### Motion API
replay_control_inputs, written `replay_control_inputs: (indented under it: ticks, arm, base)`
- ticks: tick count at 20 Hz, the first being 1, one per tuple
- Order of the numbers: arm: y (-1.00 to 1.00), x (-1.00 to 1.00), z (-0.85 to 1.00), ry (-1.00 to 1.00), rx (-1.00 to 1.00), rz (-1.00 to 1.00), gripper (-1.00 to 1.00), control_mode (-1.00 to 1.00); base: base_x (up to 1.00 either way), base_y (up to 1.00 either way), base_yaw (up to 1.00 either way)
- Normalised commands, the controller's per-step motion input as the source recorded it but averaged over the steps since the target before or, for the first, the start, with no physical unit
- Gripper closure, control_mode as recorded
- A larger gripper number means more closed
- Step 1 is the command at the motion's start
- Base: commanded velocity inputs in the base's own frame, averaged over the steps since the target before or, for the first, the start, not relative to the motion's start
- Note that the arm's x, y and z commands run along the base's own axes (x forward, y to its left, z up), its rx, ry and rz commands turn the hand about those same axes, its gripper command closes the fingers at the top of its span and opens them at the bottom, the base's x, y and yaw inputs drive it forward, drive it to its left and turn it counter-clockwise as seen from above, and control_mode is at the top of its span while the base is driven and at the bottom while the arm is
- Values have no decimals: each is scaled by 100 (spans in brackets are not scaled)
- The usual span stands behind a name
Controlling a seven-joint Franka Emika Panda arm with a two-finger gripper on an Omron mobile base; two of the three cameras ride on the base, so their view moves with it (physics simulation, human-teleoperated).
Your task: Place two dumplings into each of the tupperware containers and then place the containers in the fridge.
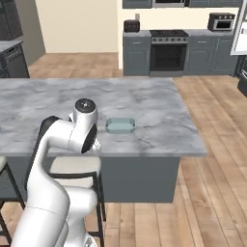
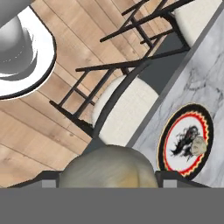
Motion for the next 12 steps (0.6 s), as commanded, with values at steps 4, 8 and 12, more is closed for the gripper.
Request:
replay_control_inputs:
  ticks: [4, 8, 12]
  arm:
    - [0, 0, 0, 0, 0, 0, 100, 100]
    - [0, 0, 0, 0, 0, 0, 100, 100]
    - [0, 0, 0, 0, 0, 0, 100, 100]
  base:
    - [39, -53, 0]
    - [64, -43, 0]
    - [58, -41, 1]
